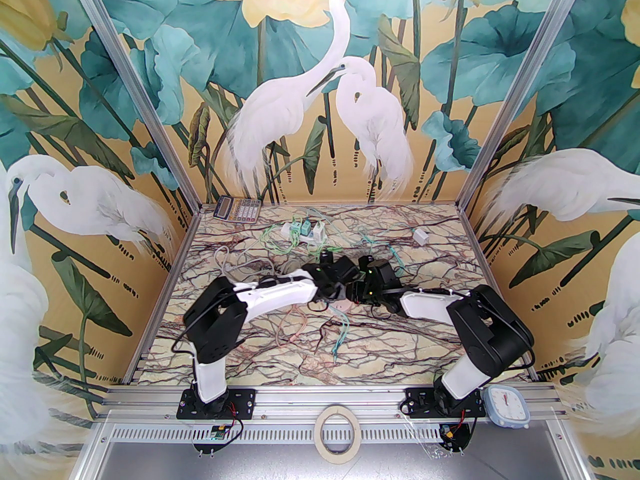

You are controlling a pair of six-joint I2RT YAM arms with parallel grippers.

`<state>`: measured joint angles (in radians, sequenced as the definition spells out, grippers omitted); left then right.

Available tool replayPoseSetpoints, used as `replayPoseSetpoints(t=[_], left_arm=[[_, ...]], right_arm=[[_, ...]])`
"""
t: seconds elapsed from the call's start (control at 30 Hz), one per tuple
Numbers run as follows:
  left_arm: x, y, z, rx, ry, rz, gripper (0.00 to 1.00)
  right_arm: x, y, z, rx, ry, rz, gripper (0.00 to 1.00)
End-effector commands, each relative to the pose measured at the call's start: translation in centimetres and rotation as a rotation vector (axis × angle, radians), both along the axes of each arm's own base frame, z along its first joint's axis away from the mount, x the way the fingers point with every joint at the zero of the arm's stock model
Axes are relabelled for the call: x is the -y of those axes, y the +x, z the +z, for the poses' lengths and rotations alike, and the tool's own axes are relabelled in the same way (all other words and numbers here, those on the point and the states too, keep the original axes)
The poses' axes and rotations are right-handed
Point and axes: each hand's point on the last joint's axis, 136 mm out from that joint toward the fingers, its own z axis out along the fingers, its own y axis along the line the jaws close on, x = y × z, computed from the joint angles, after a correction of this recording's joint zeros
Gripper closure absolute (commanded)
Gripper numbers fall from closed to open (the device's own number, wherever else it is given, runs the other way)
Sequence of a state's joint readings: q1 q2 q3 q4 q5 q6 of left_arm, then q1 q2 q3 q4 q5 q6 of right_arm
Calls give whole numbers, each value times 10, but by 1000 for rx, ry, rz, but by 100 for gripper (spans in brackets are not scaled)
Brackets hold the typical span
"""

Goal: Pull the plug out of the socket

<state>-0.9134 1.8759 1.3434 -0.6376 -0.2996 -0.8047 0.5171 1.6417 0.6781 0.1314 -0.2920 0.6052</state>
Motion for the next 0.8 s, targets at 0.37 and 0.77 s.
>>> replayPoseSetpoints(t=[0.37,0.77], left_arm=[[81,-29,17,45,151,-221,82],[48,-13,39,-3,-179,-88,82]], right_arm=[[38,-36,-63,-189,-218,-32,76],[38,-37,-63,-190,-216,-30,76]])
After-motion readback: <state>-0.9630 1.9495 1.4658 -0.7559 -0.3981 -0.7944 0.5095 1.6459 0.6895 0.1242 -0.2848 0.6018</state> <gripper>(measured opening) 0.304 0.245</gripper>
